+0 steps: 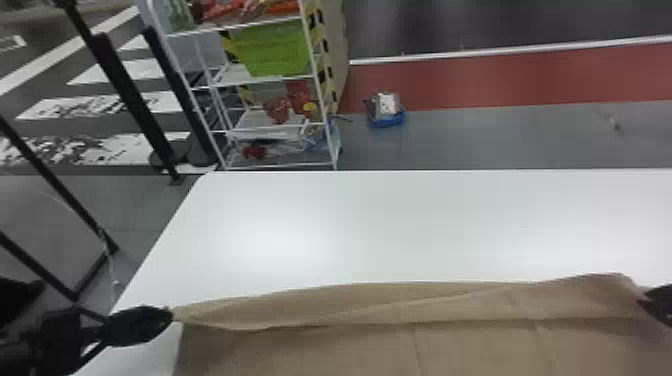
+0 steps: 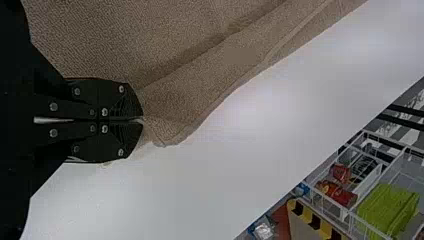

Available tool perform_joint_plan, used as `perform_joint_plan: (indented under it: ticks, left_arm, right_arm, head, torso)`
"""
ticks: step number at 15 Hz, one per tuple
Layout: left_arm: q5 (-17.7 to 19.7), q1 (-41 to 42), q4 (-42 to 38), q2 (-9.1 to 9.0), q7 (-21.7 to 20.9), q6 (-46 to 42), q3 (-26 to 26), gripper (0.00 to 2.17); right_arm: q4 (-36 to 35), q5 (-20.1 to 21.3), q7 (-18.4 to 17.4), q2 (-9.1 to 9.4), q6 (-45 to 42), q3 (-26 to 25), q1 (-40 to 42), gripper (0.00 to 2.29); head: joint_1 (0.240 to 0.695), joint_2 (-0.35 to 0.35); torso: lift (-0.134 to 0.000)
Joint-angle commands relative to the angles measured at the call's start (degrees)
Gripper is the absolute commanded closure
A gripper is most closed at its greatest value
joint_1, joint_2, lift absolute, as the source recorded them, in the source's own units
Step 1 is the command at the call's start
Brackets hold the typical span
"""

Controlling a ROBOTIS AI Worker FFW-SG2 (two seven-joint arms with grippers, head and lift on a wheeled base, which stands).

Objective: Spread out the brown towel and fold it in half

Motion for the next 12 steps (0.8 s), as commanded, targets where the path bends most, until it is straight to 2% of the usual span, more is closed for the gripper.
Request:
perform_joint_plan:
  ticks: [1, 4, 7, 12]
  left_arm:
    - [0.52, 2.89, -2.78, -0.57, -0.29, -0.27, 3.24, 1.74]
    - [2.1, 4.91, -4.19, -1.01, -1.26, -0.44, 5.52, 1.74]
    - [1.92, 6.14, -4.63, -1.54, -1.7, -0.8, 5.26, 1.74]
    - [2.1, 8.16, -7.09, -2.59, -2.58, -0.8, 6.58, 1.74]
  right_arm:
    - [-3.17, -1.35, 0.61, -0.93, -1.38, -2.91, 3.06, 1.2]
    - [-3.52, -2.58, 1.4, -1.55, -2.96, -5.98, 4.99, 1.2]
    - [-3.34, -2.23, 2.01, -1.64, -7.0, -5.89, 8.07, 1.2]
    - [-4.31, -2.75, 3.42, -1.64, -8.41, -7.21, 8.86, 1.2]
  head:
    - [0.695, 0.254]
    - [0.695, 0.264]
    - [0.695, 0.264]
    - [0.695, 0.289]
  torso:
    - [-0.124]
    - [-0.124]
    - [-0.124]
    - [-0.124]
